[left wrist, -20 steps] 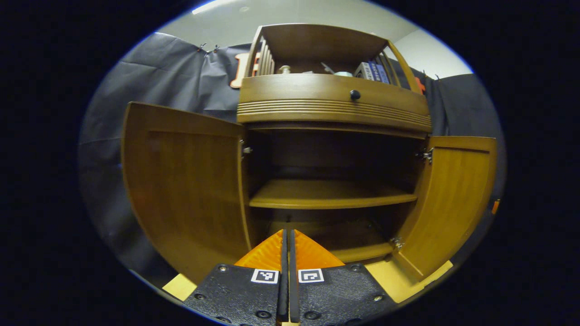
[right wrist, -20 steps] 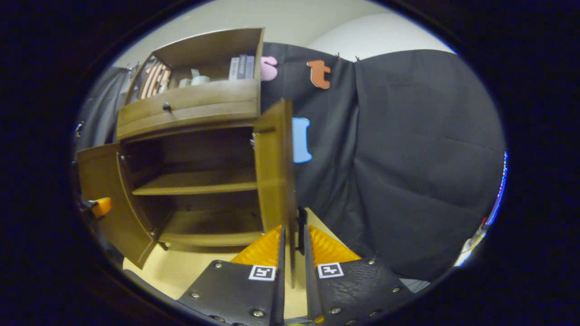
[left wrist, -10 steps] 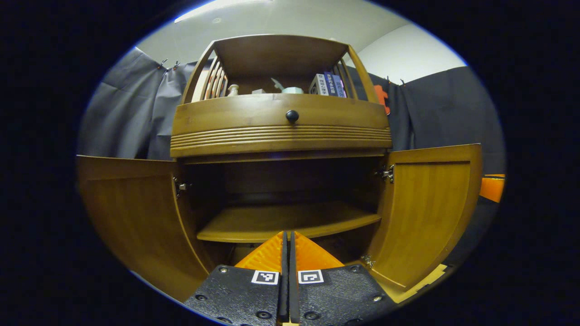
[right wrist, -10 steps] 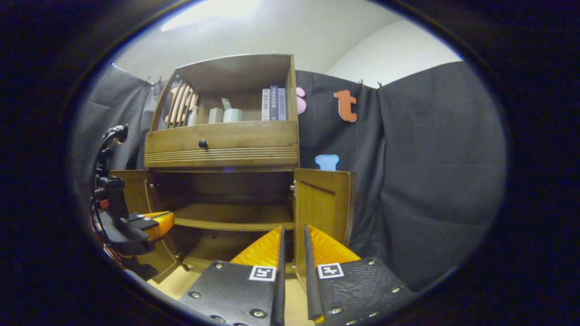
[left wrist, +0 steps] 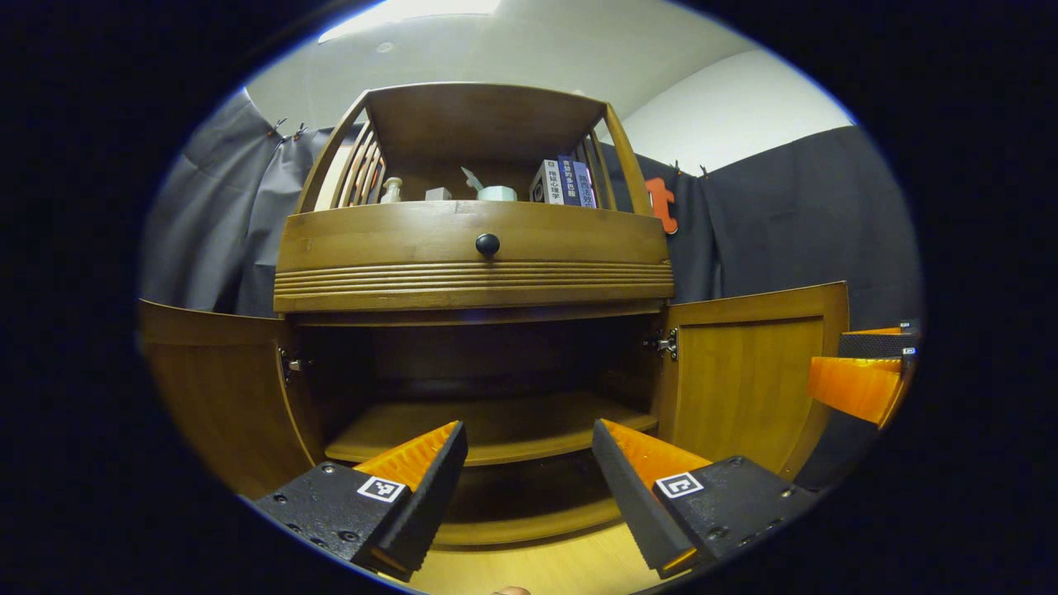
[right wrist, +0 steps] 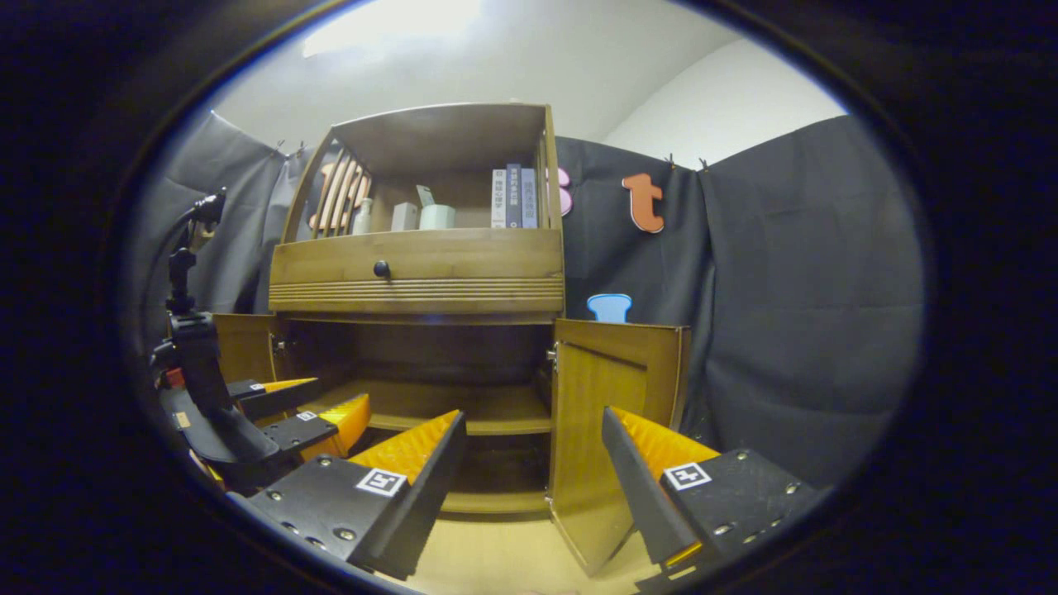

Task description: Open the right door of the double-door shoe cabinet with the right hand, and open the left door with the left hand.

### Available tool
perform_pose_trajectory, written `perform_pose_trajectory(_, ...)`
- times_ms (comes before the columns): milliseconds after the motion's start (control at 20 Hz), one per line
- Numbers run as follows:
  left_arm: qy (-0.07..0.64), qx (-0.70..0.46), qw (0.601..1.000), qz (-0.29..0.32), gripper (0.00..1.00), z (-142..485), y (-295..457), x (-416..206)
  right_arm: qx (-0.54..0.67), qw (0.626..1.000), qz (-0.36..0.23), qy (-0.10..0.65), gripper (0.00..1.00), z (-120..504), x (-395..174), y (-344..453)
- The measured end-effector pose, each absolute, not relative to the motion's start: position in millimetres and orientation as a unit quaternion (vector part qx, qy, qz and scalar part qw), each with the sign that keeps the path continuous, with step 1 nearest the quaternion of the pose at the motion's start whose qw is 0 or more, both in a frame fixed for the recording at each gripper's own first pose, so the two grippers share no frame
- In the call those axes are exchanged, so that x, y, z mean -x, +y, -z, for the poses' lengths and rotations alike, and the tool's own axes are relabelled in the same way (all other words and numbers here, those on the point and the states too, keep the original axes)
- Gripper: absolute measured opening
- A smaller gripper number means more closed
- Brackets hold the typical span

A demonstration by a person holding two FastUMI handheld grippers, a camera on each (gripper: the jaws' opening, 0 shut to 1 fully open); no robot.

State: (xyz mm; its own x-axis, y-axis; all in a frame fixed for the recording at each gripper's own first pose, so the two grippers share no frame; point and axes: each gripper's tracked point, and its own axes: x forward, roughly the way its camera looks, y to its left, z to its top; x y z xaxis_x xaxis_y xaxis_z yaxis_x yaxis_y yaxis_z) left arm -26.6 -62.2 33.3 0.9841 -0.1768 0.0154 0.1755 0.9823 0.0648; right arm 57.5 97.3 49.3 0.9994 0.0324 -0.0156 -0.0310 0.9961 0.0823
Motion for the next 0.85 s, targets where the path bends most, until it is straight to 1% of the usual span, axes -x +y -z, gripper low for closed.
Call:
perform_pose_trajectory(50, -0.012, -0.030, 0.995, 0.091, 0.95, -33.7, -63.8, 26.7, -0.039, 0.999, -0.013, 0.005, 0.98, -51.3, -56.9, 97.8)
perform_pose_trajectory(100, -0.013, -0.030, 0.995, 0.093, 0.95, -24.2, -62.1, 23.6, -0.037, 0.999, -0.010, 0.002, 1.00, -52.8, -56.8, 97.9)
perform_pose_trajectory(150, -0.014, -0.032, 0.995, 0.096, 0.95, -24.7, -61.8, 23.7, -0.036, 0.999, -0.007, 0.001, 0.93, -53.0, -57.7, 98.0)
perform_pose_trajectory(250, -0.018, -0.033, 0.994, 0.099, 0.95, -26.7, -59.7, 23.9, -0.036, 0.999, -0.002, -0.001, 0.98, -53.7, -57.8, 98.2)
perform_pose_trajectory(350, -0.020, -0.036, 0.994, 0.105, 0.94, -27.7, -58.3, 23.5, -0.039, 0.999, 0.004, -0.001, 0.98, -53.4, -57.7, 99.6)
perform_pose_trajectory(400, -0.020, -0.038, 0.993, 0.109, 0.94, -27.1, -58.8, 24.3, -0.041, 0.999, 0.007, -0.001, 0.93, -53.6, -56.5, 99.6)
perform_pose_trajectory(450, -0.021, -0.040, 0.992, 0.115, 0.94, -27.6, -59.1, 24.7, -0.042, 0.999, 0.011, -0.001, 0.98, -53.0, -56.1, 100.8)
perform_pose_trajectory(500, -0.022, -0.041, 0.992, 0.120, 0.95, -27.6, -59.7, 25.0, -0.042, 0.999, 0.015, -0.001, 0.93, -52.8, -55.6, 100.7)
perform_pose_trajectory(550, -0.023, -0.041, 0.991, 0.125, 0.95, -28.3, -61.0, 25.0, -0.040, 0.999, 0.020, -0.001, 0.97, -52.3, -54.8, 100.1)
perform_pose_trajectory(700, -0.016, -0.032, 0.988, 0.151, 0.94, -23.5, -68.1, 23.9, -0.034, 0.999, 0.040, 0.002, 0.98, -50.3, -51.5, 97.2)
perform_pose_trajectory(750, -0.010, -0.021, 0.987, 0.162, 0.94, -21.9, -72.7, 23.6, -0.034, 0.998, 0.046, 0.004, 0.95, -48.8, -49.5, 96.3)
perform_pose_trajectory(800, -0.007, -0.008, 0.985, 0.171, 0.95, -21.3, -76.4, 23.6, -0.034, 0.998, 0.053, 0.005, 0.98, -48.0, -47.0, 94.4)
perform_pose_trajectory(850, -0.006, 0.005, 0.984, 0.177, 0.96, -21.9, -80.1, 23.3, -0.034, 0.998, 0.060, 0.003, 0.98, -48.7, -44.6, 90.7)
